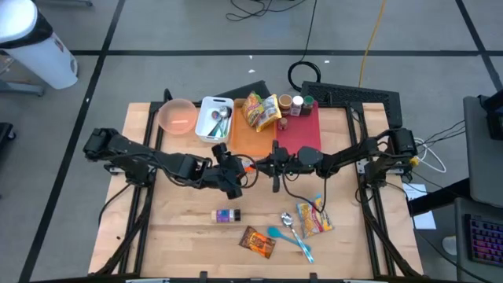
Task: Pick & Place Food Item
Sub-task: Put the orange noodle pack into the orange bin
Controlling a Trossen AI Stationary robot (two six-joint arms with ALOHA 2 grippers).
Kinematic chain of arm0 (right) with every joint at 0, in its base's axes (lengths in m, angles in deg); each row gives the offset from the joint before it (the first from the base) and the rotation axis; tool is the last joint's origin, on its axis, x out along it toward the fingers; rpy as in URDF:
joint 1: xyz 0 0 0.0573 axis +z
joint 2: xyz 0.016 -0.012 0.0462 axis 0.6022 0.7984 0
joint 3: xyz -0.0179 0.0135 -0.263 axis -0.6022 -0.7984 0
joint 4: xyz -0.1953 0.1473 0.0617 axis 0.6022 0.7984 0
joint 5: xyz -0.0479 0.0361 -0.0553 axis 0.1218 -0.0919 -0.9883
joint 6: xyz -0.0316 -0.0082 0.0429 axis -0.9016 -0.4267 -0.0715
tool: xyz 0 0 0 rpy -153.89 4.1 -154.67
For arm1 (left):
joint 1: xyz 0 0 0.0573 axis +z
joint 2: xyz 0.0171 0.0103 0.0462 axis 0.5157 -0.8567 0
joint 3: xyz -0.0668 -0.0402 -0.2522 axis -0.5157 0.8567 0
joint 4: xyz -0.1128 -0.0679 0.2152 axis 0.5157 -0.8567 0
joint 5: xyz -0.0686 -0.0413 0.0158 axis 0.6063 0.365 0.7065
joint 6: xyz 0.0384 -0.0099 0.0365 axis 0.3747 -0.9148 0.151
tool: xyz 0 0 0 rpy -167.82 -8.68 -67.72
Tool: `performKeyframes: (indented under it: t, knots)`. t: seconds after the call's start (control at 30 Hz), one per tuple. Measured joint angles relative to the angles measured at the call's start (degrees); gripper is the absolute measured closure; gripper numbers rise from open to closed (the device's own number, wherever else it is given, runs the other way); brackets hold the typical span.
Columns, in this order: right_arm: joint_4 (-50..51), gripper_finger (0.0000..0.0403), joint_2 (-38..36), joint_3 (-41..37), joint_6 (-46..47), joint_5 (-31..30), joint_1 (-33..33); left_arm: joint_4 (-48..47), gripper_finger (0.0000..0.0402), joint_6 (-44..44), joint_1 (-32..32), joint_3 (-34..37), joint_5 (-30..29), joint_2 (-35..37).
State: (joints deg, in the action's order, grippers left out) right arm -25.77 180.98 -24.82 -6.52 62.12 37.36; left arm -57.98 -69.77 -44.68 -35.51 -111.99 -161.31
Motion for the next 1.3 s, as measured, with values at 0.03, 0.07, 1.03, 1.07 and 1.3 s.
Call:
performKeyframes:
  t: [0.03,0.07,1.03,1.07,1.3]
  knots:
    - [-0.4,0.0403,0.0,0.0,-0.3,0.0,0.0,-0.4,0.0163,-0.4,0.1,0.0,-0.2,0.0]
    - [-0.6,0.0403,0.0,0.0,-0.5,0.0,0.0,-0.7,0.0163,-0.6,0.2,0.0,-0.3,0.0]
    - [-1.7,0.0403,0.0,0.0,-1.0,0.3,0.0,-1.1,0.0375,1.3,0.2,0.0,1.7,0.0]
    - [-1.6,0.0403,0.0,0.0,-1.0,0.3,0.0,-1.1,0.0386,1.6,0.2,0.0,2.1,0.0]
    - [-1.6,0.0401,0.0,0.0,-1.0,0.2,0.0,-0.9,0.0396,2.5,0.2,0.0,2.8,0.0]
